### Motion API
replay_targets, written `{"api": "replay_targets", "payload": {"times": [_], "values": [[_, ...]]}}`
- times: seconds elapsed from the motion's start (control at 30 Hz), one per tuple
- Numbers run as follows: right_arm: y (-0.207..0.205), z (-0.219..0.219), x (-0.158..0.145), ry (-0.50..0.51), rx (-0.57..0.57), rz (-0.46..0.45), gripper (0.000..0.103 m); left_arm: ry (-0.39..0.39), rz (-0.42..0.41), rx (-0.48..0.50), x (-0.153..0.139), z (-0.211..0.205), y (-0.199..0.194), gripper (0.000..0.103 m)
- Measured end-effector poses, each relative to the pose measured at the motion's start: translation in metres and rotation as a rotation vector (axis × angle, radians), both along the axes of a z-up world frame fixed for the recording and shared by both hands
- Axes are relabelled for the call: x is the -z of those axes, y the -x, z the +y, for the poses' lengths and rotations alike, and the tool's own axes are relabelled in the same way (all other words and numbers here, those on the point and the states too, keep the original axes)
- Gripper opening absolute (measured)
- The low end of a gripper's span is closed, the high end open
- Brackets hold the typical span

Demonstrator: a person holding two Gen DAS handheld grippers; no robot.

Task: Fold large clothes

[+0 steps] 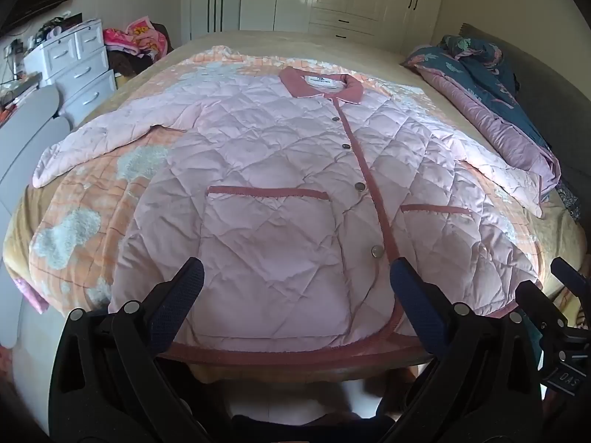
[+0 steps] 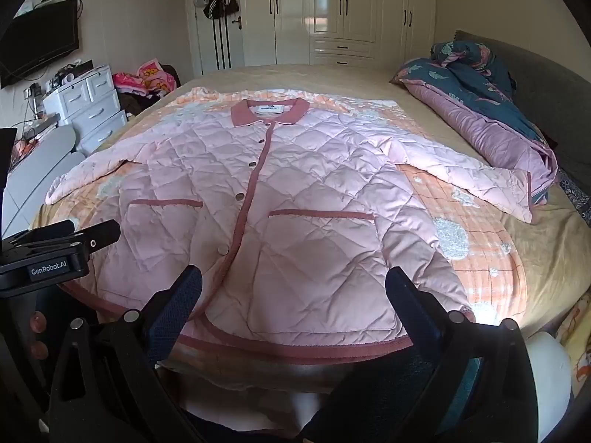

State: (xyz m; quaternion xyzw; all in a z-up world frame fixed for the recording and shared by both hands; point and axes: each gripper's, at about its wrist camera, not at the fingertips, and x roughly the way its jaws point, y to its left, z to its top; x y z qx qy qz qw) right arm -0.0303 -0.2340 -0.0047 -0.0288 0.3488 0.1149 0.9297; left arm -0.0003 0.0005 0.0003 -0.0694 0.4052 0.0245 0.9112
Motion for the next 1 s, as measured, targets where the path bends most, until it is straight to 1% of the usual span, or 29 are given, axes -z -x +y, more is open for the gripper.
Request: {"api": "replay_targets", "payload": {"times": [1.0], "values": [[-0.001, -0.0045, -0.0012, 0.0, 0.006, 0.005, 0.099, -0.015, 0.001, 0.001, 0.0005, -0.002, -0.0005, 0.095]]}}
